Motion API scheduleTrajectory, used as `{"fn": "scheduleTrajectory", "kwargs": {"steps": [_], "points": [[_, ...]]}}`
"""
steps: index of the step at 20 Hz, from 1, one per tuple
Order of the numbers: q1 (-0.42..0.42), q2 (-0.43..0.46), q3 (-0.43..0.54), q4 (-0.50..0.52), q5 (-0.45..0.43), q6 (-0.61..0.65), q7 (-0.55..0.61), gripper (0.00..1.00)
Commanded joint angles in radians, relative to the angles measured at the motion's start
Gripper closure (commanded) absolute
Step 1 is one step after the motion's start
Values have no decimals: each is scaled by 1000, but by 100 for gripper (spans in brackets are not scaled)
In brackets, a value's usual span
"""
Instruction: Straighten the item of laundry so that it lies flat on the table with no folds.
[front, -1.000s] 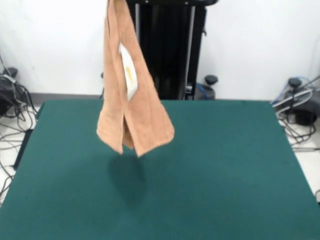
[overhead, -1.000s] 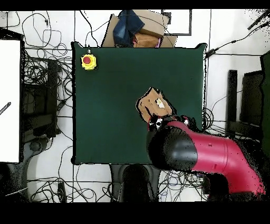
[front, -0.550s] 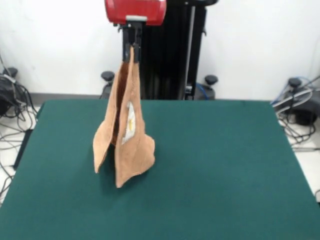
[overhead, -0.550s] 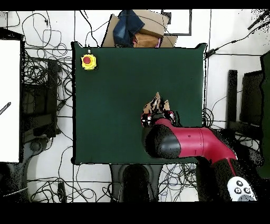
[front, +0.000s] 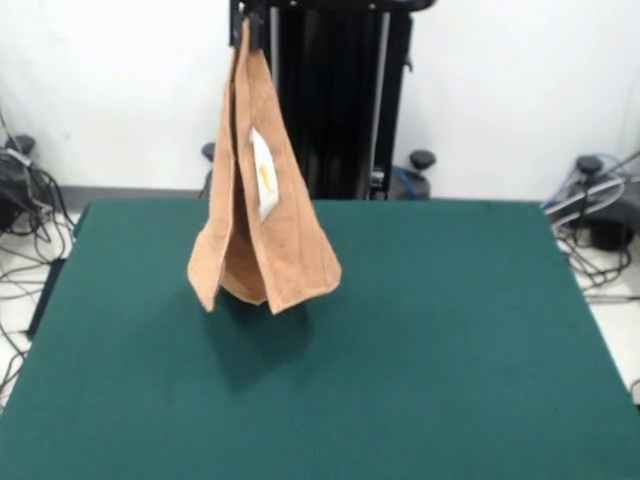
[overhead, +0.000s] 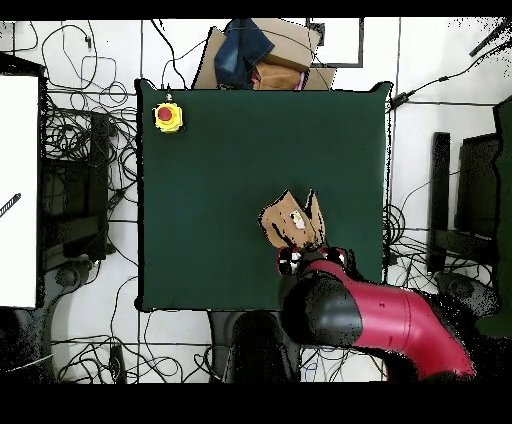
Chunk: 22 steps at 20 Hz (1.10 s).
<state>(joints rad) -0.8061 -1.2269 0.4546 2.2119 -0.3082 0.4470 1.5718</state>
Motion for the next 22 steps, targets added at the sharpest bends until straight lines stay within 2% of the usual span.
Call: {"fn": "scheduleTrajectory", "kwargs": {"steps": [1,9,16,22], "points": [[32,-6,28,72,-23,24,8,100],[25,-12,36,79,-15,17,0,100],[21,25,41,34,-31,36,-12,100],[24,35,30,52,-51,-15,11,100]]}}
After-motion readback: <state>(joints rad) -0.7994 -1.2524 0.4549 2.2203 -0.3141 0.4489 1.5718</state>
